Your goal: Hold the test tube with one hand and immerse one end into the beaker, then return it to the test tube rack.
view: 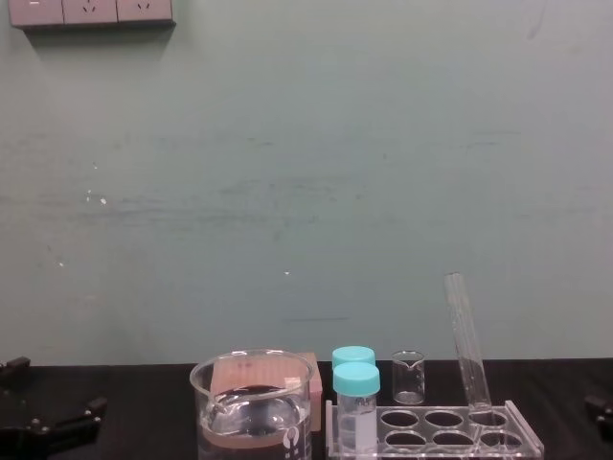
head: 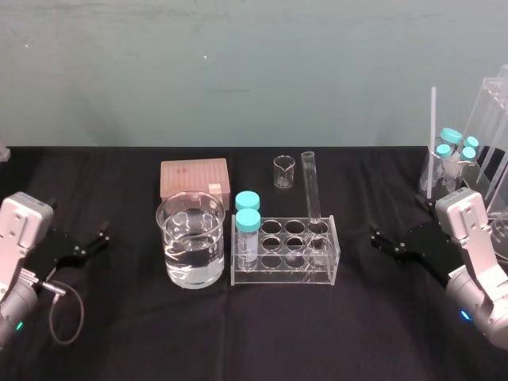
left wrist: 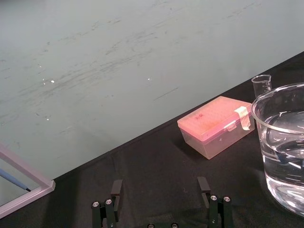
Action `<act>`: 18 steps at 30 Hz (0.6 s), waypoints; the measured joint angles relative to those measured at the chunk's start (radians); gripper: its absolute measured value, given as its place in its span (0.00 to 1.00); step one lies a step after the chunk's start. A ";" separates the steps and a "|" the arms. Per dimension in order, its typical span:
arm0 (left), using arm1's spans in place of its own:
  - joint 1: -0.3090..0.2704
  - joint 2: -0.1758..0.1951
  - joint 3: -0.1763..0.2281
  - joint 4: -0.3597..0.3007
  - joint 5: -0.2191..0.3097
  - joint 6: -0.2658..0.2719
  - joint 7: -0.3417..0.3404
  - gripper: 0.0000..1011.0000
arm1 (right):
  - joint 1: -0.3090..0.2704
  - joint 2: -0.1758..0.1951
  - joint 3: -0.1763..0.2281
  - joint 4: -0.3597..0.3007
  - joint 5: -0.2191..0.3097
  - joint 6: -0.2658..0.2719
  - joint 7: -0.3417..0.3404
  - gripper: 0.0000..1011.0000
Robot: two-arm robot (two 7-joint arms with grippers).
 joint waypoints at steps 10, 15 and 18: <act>0.000 0.000 0.000 0.000 0.000 0.000 0.000 0.99 | 0.000 0.000 0.000 0.000 0.000 0.000 0.000 0.99; 0.000 0.000 0.000 0.000 0.000 0.000 0.000 0.99 | 0.000 0.000 0.000 0.000 0.000 0.000 0.000 0.99; 0.000 0.000 0.000 0.000 0.000 0.000 0.000 0.99 | 0.000 0.000 0.000 0.000 0.000 0.000 0.000 0.99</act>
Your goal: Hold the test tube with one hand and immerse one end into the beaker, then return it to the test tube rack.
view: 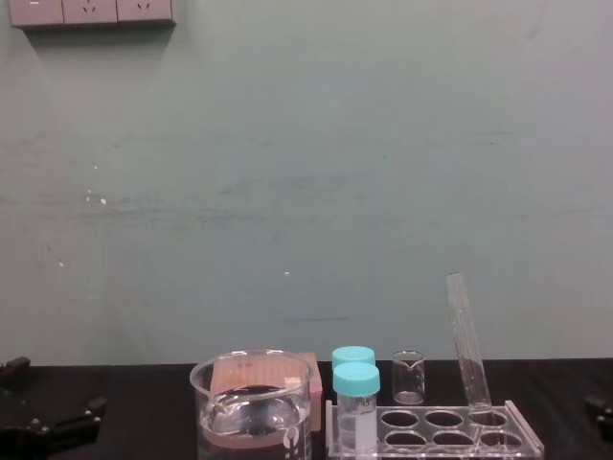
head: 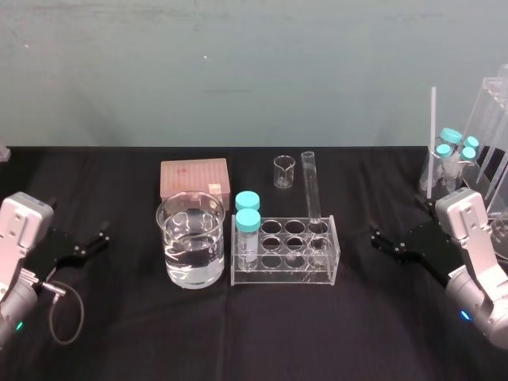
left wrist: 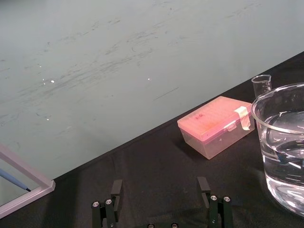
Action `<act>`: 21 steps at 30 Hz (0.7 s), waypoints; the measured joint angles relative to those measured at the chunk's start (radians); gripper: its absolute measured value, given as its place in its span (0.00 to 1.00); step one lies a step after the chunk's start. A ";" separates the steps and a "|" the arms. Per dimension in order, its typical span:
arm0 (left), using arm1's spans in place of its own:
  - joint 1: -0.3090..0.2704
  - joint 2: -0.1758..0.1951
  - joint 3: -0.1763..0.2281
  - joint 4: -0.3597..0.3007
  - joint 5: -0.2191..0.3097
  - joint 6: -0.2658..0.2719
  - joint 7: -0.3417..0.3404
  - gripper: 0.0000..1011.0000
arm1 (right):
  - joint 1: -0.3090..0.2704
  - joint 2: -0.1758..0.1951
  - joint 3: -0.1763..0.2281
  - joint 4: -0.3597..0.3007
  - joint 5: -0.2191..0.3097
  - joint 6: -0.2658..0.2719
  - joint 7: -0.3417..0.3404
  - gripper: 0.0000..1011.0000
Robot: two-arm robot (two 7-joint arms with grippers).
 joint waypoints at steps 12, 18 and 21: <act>0.000 0.000 0.000 0.000 0.000 0.000 0.000 0.99 | -0.003 -0.016 0.025 -0.012 0.018 -0.015 0.016 0.99; 0.000 0.000 0.000 0.000 0.000 0.000 0.000 0.99 | -0.009 -0.027 0.069 -0.070 0.052 -0.034 0.036 0.99; 0.000 0.000 0.000 0.000 0.000 0.000 0.000 0.99 | -0.014 -0.030 0.093 -0.116 0.078 -0.035 0.049 0.99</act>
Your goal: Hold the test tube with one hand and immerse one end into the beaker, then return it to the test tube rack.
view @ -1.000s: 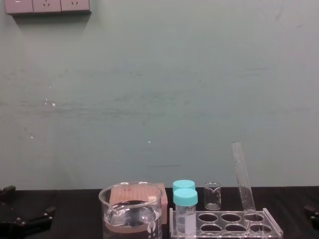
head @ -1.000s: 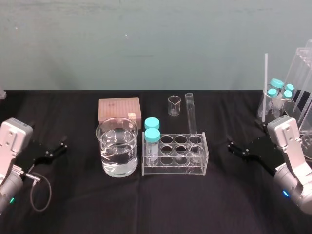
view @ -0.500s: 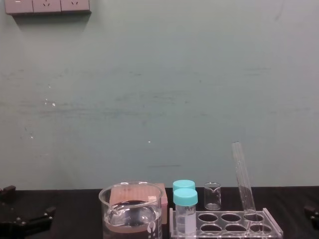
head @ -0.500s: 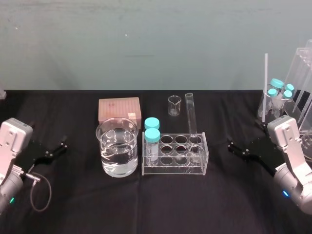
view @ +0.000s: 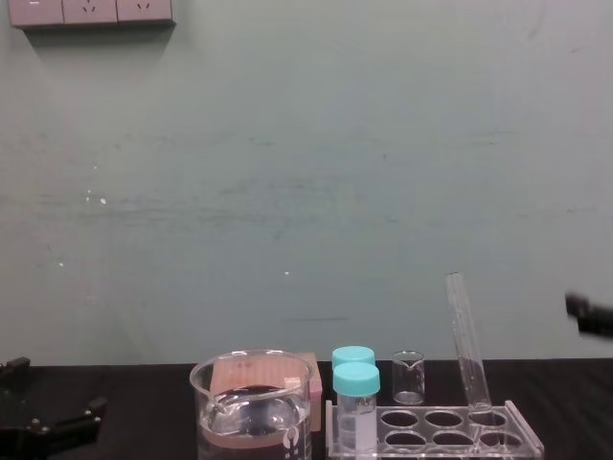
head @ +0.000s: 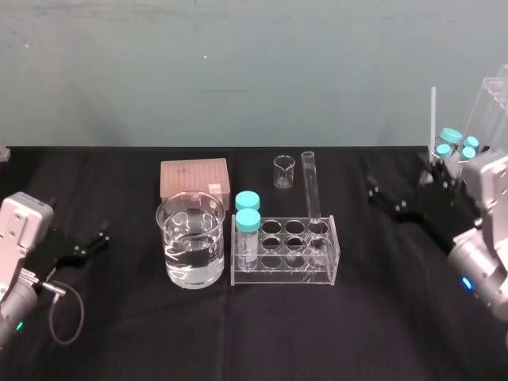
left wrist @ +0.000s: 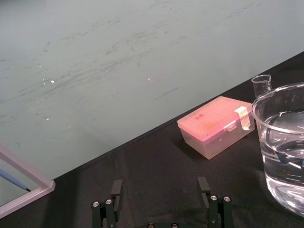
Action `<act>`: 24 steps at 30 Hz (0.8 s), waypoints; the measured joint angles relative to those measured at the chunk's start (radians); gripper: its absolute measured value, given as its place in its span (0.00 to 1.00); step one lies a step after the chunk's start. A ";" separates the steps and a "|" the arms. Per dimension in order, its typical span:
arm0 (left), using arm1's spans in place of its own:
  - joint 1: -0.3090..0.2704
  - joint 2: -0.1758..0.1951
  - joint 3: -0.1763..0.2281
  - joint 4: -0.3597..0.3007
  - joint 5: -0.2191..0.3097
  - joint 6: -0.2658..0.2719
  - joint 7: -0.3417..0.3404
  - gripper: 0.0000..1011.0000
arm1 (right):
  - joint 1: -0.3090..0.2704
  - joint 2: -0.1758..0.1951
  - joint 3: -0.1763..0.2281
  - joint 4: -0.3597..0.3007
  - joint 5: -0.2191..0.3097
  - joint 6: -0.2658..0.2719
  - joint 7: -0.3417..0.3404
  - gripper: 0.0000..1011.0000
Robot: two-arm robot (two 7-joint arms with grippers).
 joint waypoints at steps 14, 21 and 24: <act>0.000 0.000 0.000 0.000 0.000 0.000 0.000 0.99 | 0.003 -0.047 0.033 -0.130 0.119 0.074 0.109 0.99; 0.000 0.000 0.000 0.000 0.000 0.000 0.000 0.99 | 0.014 -0.066 0.016 -0.117 0.122 0.146 0.142 0.99; 0.000 0.000 0.000 0.000 0.000 0.000 0.000 0.99 | 0.019 -0.072 0.013 -0.109 0.117 0.160 0.147 0.99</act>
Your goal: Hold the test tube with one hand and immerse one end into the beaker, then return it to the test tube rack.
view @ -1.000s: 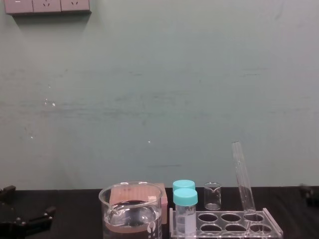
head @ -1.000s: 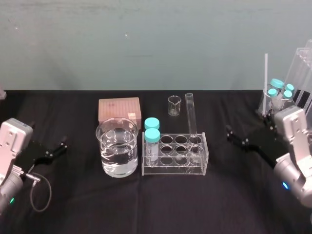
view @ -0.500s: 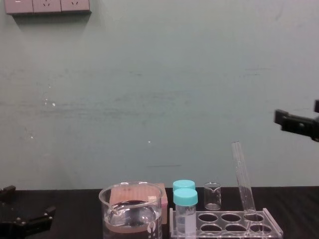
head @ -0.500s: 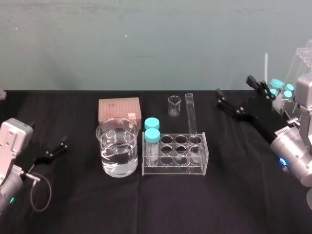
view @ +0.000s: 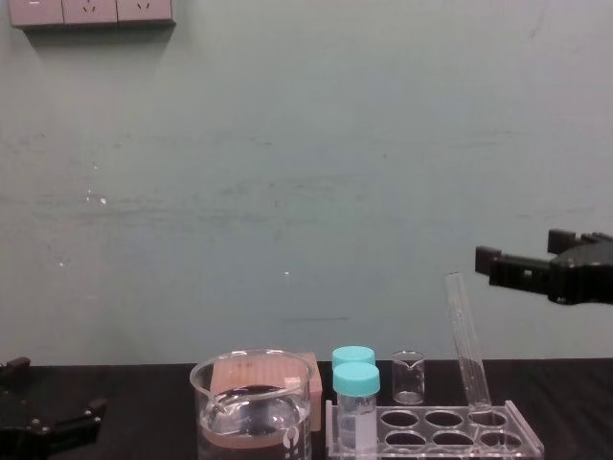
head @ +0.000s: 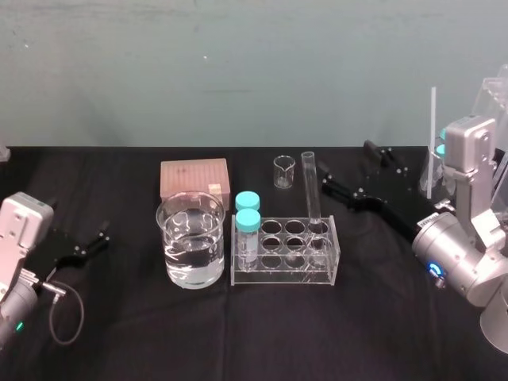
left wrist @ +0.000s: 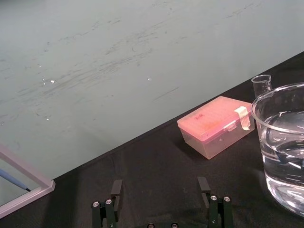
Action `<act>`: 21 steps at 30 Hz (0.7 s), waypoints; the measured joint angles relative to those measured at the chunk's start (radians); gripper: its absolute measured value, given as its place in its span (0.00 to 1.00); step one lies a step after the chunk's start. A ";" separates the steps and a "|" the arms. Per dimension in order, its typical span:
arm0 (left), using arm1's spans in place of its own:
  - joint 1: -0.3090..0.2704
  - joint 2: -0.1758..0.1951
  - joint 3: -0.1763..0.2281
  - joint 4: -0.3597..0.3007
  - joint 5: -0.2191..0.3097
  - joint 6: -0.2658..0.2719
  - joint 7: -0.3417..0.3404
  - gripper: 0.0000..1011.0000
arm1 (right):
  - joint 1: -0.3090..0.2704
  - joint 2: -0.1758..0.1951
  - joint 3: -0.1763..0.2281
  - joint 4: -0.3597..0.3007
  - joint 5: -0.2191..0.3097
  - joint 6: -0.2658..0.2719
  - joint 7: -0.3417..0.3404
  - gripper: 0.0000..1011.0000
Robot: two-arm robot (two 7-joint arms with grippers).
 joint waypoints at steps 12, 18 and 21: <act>0.000 0.000 0.000 0.000 0.000 0.000 0.000 0.99 | 0.036 -0.032 -0.014 0.073 -0.026 0.056 0.050 0.99; 0.000 0.000 0.000 0.000 0.000 0.000 0.000 0.99 | 0.056 -0.052 -0.016 0.107 -0.041 0.069 0.063 0.99; 0.000 0.000 0.000 0.000 0.000 0.000 0.000 0.99 | 0.075 -0.067 -0.018 0.140 -0.052 0.075 0.075 0.99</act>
